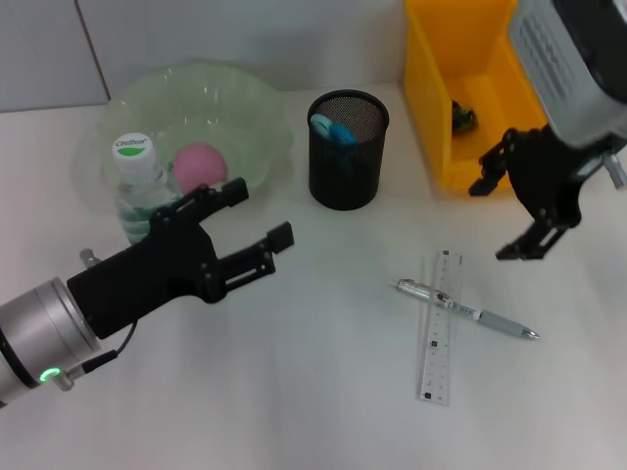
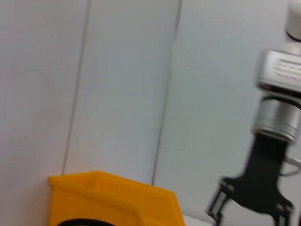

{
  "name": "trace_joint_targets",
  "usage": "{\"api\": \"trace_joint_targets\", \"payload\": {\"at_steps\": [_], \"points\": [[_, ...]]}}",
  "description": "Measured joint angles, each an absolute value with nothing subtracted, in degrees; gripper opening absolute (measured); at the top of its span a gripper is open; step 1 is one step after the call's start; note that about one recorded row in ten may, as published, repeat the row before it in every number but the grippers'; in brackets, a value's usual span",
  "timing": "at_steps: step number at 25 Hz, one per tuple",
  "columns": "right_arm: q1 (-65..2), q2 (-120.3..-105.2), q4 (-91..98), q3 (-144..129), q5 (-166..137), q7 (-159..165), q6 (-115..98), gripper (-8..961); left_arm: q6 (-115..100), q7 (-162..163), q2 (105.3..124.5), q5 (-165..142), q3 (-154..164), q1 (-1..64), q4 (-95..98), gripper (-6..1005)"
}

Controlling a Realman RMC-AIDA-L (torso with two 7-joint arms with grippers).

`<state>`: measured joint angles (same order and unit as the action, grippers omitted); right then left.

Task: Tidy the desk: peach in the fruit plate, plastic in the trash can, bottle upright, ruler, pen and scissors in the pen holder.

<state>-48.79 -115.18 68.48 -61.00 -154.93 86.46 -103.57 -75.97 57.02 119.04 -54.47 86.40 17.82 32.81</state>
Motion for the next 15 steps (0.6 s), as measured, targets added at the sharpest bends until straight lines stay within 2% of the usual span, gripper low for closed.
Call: {"api": "trace_joint_targets", "payload": {"at_steps": [9,13,14,15], "points": [[-48.3,-115.95,63.97,-63.73,-158.51,67.31,-98.76,795,-74.26,55.79,119.09,-40.98,94.99,17.74,29.64,835],[-48.61,-114.95,61.07,-65.87,-157.36,64.34,-96.04,794,-73.14,55.43,119.09,-38.55,97.05,17.67,29.62,835],[-49.06,-113.79,59.0,-68.23,-155.14,63.35,-94.09,793,-72.74,55.17,119.09,-37.66,97.91,17.68,29.62,835],[-49.06,-113.79,59.0,-68.23,-155.14,63.35,-94.09,793,-72.42,54.95,119.08,-37.05,98.65,17.72,29.62,835]]}}
